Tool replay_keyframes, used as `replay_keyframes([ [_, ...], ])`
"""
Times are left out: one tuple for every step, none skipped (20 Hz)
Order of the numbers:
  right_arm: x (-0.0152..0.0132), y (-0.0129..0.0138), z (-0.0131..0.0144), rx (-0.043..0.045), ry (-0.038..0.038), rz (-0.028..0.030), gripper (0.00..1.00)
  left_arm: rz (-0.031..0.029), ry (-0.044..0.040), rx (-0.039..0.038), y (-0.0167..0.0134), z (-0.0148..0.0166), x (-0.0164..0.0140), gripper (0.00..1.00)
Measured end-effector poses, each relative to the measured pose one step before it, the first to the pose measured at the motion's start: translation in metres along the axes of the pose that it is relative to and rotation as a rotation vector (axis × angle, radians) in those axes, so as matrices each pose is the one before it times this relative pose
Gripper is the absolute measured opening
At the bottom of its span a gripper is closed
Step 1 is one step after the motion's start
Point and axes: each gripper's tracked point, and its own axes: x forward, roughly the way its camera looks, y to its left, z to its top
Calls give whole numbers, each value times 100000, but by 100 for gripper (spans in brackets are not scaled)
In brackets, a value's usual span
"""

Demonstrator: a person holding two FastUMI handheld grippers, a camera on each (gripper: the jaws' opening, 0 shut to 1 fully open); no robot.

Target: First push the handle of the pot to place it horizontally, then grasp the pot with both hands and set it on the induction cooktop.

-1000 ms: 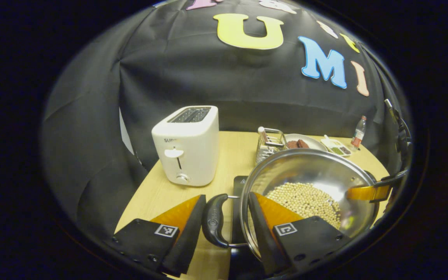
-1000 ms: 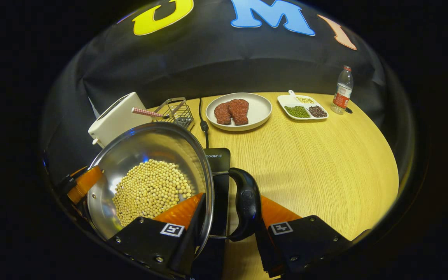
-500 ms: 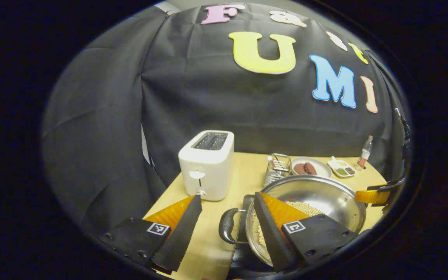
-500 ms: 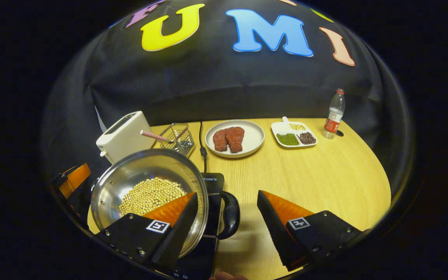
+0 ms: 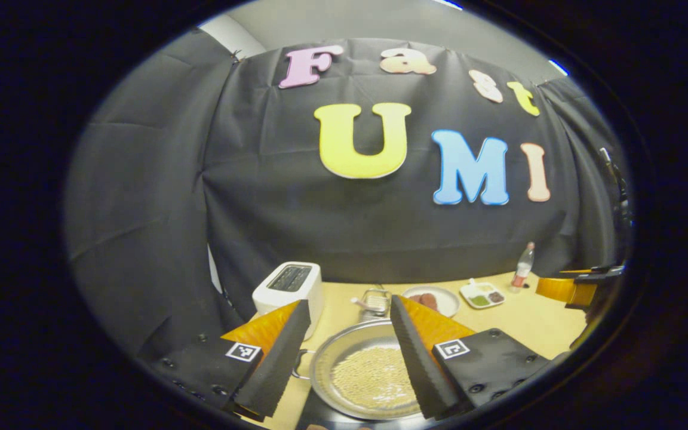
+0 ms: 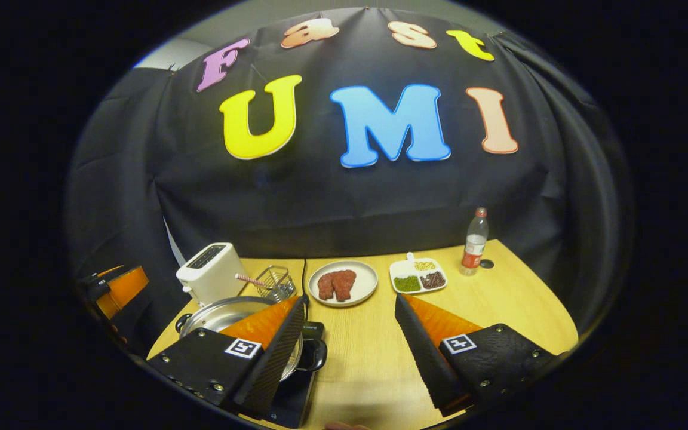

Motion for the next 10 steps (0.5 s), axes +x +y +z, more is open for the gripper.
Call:
replay_keyframes([
  [-776,-849,1278,-13,-2762,-918,94,-2174,-2170,-253,-1661,1036,-538,95],
  [-723,-860,1234,-60,-2565,-873,94,213,-1638,193,-1114,1009,-32,95],
  [-749,-950,994,-398,-1725,-1550,94,-245,-1568,-108,-1198,1013,49,94],
  [-615,-774,983,173,-1692,-662,94,-1244,-1666,-615,-1474,1184,-331,91],
  [-657,-831,1063,466,-1672,-843,95,-1446,-1704,-619,-1814,1337,-467,97],
  [-685,-890,1177,585,-1901,-460,94,-988,-1335,91,-1556,1109,-461,89],
  [-594,-898,1224,330,-1830,-422,94,-327,-1645,618,-1274,1138,-398,93],
  [-606,-987,1154,-394,-1481,-198,95,114,-1198,122,-1327,1380,-459,97],
  [-419,-868,1256,-755,-1773,352,94,20,-1247,-617,-1493,968,-589,97],
  [-402,-969,905,-626,-894,134,95,-715,-964,-1700,-1693,942,-439,93],
])
